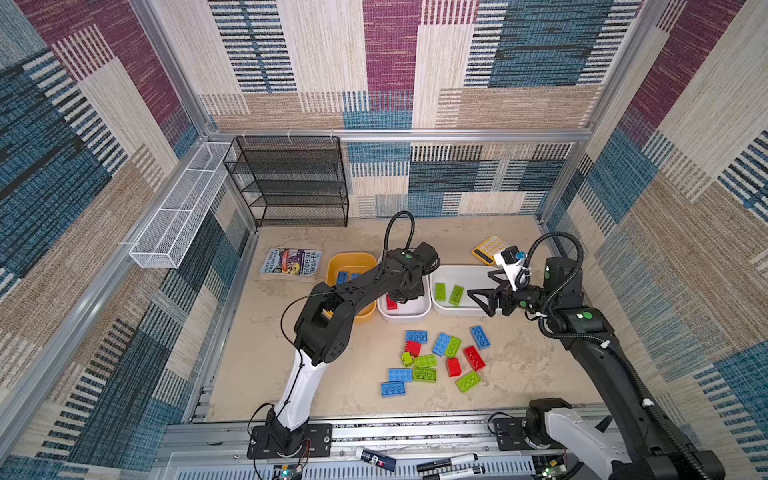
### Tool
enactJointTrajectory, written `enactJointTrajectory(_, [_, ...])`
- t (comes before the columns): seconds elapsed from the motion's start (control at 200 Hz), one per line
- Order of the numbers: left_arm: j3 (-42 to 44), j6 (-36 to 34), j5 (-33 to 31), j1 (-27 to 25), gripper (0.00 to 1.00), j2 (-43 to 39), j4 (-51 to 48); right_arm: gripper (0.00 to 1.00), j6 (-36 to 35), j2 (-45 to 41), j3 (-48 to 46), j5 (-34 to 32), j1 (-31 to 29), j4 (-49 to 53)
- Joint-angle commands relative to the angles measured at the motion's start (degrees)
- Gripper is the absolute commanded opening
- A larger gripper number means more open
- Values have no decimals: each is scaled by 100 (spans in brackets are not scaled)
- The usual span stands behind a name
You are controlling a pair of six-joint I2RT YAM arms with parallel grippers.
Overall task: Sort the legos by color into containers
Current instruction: 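Carry the red brick with the left gripper into the nearer white bin and release, then return the left gripper to the pile and grasp a blue brick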
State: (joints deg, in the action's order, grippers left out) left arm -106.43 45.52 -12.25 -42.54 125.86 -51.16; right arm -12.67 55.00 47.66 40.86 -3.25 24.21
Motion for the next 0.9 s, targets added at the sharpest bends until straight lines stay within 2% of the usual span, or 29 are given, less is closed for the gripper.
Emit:
enactJointTrajectory(0.0, [-56,-544,-90,37,37,117,274,99,66,-23,-12,-34,0,-162])
enactJointTrajectory(0.065, [-38,-623,-132,42,46,38,240,99,66,-25,41,-8,-1,-108])
enactJointTrajectory(0.1, [31,-654,-138,53,54,-71,239,99,57,-49,59,-28,-1,-92])
enactJointTrajectory(0.14, [82,-737,-107,53,60,-187,246,99,60,-83,52,-46,-1,-83])
enactJointTrajectory(0.28, [370,-1073,233,31,66,-742,216,99,26,-120,15,-60,-1,-29])
enactJointTrajectory(0.466, [1183,-1725,873,-74,70,-1871,196,99,34,-103,15,-27,-1,-47])
enactJointTrajectory(0.666, [1835,-2882,1600,-95,70,-2854,-289,99,27,-16,39,91,-1,-80])
enactJointTrajectory(0.786, [2528,-3772,2162,-113,69,-3515,-290,99,5,14,59,99,-1,-66])
enactJointTrajectory(0.891, [3086,-4449,2347,-196,69,-3988,-366,99,-28,45,81,103,4,-22])
